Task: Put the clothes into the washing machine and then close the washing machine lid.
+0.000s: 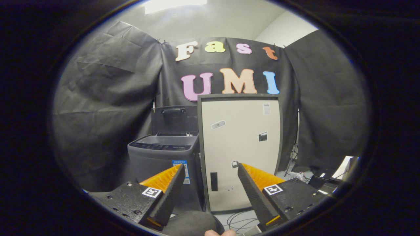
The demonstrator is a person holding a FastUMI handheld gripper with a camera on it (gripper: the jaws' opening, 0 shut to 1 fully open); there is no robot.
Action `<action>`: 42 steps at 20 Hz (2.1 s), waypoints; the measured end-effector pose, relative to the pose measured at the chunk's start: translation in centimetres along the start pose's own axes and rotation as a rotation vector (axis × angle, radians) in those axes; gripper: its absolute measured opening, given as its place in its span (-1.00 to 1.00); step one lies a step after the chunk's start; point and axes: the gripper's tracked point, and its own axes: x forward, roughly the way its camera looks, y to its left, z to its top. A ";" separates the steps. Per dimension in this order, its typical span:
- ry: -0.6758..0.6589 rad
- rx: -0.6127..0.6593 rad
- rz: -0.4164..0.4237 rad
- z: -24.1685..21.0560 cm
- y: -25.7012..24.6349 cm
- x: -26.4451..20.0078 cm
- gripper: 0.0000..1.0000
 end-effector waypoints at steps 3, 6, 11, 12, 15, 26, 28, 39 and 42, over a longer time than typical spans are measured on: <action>-0.001 -0.014 0.001 0.0 0.1 -0.1 0.95; 0.001 -0.015 0.000 0.0 -0.1 -0.2 0.95; 0.001 -0.013 -0.002 0.0 -0.2 0.0 0.95; 0.001 -0.014 -0.002 0.0 -0.2 -0.1 0.95; 0.001 -0.016 0.000 0.0 -0.2 -0.2 0.95; 0.005 -0.028 0.002 -0.1 -0.1 -0.1 0.95; 0.007 -0.028 0.002 -0.1 -0.2 -0.1 0.95; 0.006 -0.031 0.001 -0.1 -0.3 -0.2 0.95; 0.005 -0.032 0.001 0.0 -0.3 -0.1 0.95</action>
